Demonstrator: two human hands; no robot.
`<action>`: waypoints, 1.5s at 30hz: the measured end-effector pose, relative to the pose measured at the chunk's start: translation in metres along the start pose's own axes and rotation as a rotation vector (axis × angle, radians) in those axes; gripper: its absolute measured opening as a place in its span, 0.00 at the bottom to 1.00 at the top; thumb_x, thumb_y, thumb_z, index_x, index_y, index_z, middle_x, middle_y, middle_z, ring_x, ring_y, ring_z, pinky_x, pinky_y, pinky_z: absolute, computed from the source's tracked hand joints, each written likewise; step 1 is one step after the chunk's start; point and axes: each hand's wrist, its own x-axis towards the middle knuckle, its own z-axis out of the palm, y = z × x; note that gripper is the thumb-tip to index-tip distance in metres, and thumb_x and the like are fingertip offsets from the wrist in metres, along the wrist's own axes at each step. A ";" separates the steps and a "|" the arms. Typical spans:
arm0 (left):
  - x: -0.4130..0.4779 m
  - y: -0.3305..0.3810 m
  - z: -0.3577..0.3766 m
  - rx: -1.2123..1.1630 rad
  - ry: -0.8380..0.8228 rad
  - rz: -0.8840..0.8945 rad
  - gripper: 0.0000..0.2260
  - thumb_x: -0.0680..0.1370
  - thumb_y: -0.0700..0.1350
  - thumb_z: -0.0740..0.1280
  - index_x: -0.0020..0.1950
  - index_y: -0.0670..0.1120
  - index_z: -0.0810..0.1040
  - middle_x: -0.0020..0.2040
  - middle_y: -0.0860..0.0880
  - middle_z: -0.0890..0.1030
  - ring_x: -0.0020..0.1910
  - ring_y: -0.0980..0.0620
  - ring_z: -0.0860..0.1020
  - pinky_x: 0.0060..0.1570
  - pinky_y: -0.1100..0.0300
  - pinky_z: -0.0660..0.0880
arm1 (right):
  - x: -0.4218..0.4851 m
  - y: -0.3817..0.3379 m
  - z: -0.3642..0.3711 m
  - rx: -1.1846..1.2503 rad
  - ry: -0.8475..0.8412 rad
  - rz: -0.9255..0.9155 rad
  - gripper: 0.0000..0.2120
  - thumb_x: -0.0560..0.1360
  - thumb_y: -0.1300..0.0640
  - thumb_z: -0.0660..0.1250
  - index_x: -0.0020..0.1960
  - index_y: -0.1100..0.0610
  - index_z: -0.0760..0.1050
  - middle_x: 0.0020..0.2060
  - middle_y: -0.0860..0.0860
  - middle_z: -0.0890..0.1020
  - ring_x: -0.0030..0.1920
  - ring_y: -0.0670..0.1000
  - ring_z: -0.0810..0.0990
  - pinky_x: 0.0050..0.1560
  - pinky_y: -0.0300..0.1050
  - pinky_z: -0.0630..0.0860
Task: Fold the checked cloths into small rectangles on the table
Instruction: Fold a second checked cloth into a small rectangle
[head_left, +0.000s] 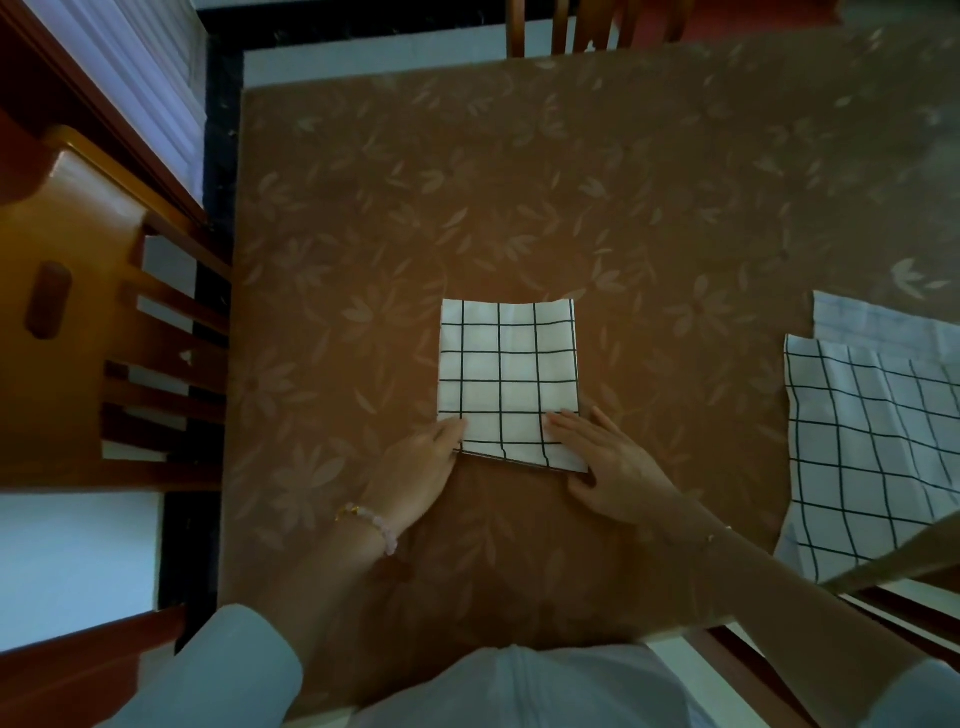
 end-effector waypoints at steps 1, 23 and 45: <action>-0.001 -0.001 -0.002 -0.021 -0.020 -0.038 0.18 0.80 0.38 0.58 0.71 0.44 0.68 0.67 0.44 0.73 0.64 0.45 0.73 0.60 0.53 0.72 | 0.001 0.002 0.000 0.025 0.055 0.012 0.32 0.70 0.58 0.67 0.72 0.56 0.64 0.71 0.49 0.67 0.73 0.47 0.61 0.74 0.53 0.55; -0.034 0.001 -0.004 -0.394 0.027 -0.143 0.11 0.79 0.46 0.63 0.61 0.49 0.77 0.53 0.58 0.78 0.51 0.63 0.74 0.48 0.82 0.64 | -0.021 -0.016 -0.015 0.200 0.240 0.178 0.13 0.73 0.55 0.67 0.55 0.58 0.81 0.52 0.52 0.83 0.51 0.53 0.82 0.51 0.40 0.77; 0.006 0.008 -0.001 -0.573 0.265 -0.507 0.05 0.80 0.46 0.61 0.47 0.46 0.74 0.40 0.52 0.77 0.39 0.57 0.75 0.35 0.70 0.68 | 0.037 -0.022 -0.021 0.453 0.185 0.667 0.10 0.78 0.50 0.62 0.46 0.56 0.76 0.36 0.44 0.74 0.49 0.52 0.79 0.40 0.46 0.74</action>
